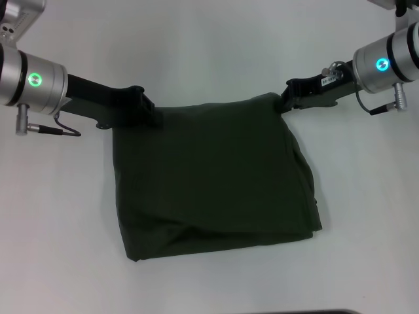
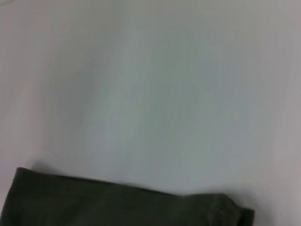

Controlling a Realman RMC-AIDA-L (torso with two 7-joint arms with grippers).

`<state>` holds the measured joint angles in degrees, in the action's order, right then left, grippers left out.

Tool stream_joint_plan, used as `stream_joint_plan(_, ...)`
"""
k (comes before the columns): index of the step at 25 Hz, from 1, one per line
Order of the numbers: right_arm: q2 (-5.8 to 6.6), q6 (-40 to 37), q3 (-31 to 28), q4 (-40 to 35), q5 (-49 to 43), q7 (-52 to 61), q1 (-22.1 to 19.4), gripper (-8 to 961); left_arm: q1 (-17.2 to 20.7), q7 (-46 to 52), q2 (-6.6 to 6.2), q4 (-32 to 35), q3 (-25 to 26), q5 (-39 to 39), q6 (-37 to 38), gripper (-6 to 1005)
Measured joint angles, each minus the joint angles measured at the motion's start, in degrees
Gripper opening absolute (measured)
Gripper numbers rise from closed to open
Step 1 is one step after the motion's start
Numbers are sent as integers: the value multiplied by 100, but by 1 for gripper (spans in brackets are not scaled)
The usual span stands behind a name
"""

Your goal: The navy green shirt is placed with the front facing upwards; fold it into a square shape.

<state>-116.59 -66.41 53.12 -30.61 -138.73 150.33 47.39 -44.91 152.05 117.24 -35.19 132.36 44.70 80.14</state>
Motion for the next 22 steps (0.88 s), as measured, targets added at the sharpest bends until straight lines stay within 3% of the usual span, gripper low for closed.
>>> stream_joint_plan(8,146,-784,-298,-567,400,-11,-118,-1,36,-17,-3,-174,6,38,239,59)
stream_joint_plan(11,152,-978,-381,-638,585,-80,-150,-1,6,-61,50,-180,-29,95,337,59)
stream_joint_plan(13,94,-954,-393,-577,699,-164,-152,-1,-14,-68,163,-167,-56,82,182,59)
stream_joint_plan(17,-190,-667,-327,-235,767,-394,-112,-1,-17,-63,392,-146,-72,51,-332,59)
stream_joint_plan(22,-269,-325,-79,47,718,-430,-72,0,28,93,400,-71,-217,-106,-856,59)
